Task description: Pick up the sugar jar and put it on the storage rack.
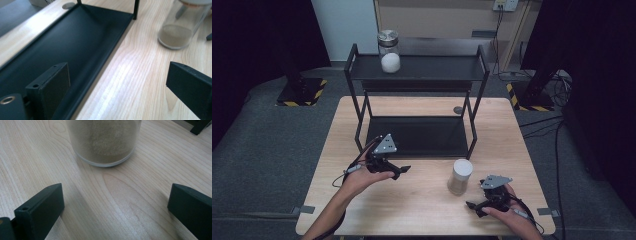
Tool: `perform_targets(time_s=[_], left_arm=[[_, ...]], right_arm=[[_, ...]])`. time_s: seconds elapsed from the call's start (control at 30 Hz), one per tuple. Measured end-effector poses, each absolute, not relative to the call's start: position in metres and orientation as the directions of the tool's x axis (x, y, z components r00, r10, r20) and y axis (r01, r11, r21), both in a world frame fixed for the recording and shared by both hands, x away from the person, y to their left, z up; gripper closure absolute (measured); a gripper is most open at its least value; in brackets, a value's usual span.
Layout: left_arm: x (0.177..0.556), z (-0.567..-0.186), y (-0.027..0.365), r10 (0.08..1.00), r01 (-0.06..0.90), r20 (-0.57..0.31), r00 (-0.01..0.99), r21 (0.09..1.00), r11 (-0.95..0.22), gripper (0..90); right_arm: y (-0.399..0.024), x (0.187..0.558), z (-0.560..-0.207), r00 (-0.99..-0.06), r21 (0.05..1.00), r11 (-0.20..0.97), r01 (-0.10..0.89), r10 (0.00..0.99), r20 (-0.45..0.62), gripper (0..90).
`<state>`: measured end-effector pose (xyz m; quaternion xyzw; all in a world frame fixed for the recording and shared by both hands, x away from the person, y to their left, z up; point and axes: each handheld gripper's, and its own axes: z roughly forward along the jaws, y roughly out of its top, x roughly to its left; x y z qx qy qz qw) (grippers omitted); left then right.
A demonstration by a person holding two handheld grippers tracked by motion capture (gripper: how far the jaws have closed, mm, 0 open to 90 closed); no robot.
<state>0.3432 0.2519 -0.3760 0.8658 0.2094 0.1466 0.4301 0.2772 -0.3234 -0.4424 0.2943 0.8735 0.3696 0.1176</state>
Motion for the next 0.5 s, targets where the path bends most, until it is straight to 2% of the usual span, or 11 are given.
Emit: perform_targets(time_s=[0.5], left_arm=[[0.314,-0.413,0.264,0.509,0.285,0.044,0.860,0.785,-0.550,4.4]], right_arm=[[-0.323,0.277,-0.442,-0.798,0.714,0.553,0.428,0.603,0.011,1.1]])
